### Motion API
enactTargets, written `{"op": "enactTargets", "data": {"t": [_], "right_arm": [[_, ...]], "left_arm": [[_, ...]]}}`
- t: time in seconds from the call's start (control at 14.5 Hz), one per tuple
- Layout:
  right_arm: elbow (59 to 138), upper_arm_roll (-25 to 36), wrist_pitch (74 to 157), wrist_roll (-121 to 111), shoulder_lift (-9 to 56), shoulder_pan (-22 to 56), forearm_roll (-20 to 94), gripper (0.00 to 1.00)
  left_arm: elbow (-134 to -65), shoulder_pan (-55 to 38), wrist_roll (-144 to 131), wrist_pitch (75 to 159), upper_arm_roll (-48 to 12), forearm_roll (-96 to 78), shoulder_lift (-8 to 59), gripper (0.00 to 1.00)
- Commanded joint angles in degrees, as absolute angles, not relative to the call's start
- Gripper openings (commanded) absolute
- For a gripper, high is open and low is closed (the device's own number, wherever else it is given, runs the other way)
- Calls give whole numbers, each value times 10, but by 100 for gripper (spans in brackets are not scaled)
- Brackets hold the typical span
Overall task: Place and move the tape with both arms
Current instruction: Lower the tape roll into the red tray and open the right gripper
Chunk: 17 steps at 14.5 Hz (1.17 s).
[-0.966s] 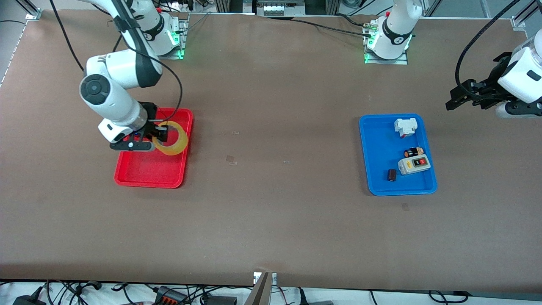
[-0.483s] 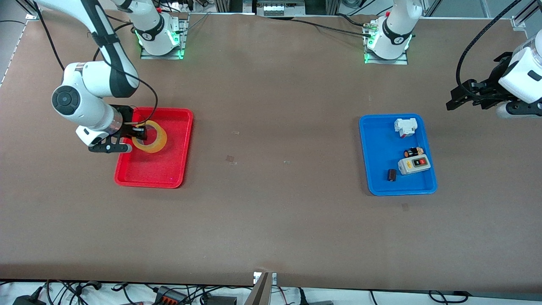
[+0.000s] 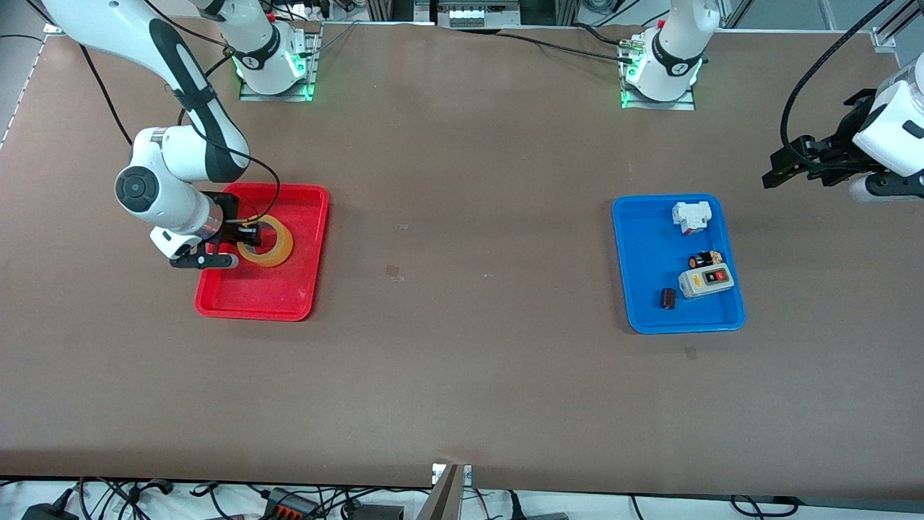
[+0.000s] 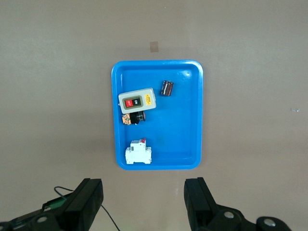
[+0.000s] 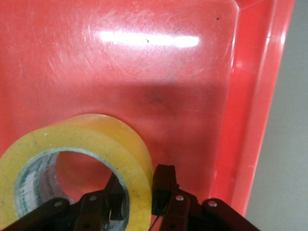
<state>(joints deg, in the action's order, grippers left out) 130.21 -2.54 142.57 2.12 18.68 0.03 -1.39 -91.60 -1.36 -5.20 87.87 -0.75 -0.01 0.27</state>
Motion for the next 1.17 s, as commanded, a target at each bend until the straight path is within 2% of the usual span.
{"op": "enactTargets", "data": {"t": [0.0, 0.07, 0.21, 0.28, 0.55, 0.76, 1.1], "right_arm": [[1311, -32, 1437, 1, 177, -10, -15, 16], [1311, -32, 1437, -1, 182, -10, -15, 30], [1310, -32, 1436, -5, 183, -10, -15, 76], [1309, -32, 1433, 2, 178, -10, -15, 85], [1296, -32, 1401, 4, 136, -10, -14, 96], [1256, -32, 1334, 5, 91, -10, -12, 96], [1080, -32, 1144, 5, 76, -10, -12, 96]], "left_arm": [[-927, -10, -45, 886, -10, 2, -9, 100], [-927, -10, -45, 885, -10, 2, -9, 100], [-927, -10, -45, 886, -10, 2, -9, 100], [-927, -10, -45, 886, -11, 2, -9, 100], [-927, -10, -45, 886, -10, 2, -9, 100], [-927, -10, -45, 886, -10, 2, -9, 100], [-927, -10, -45, 886, -10, 2, -9, 100]]}}
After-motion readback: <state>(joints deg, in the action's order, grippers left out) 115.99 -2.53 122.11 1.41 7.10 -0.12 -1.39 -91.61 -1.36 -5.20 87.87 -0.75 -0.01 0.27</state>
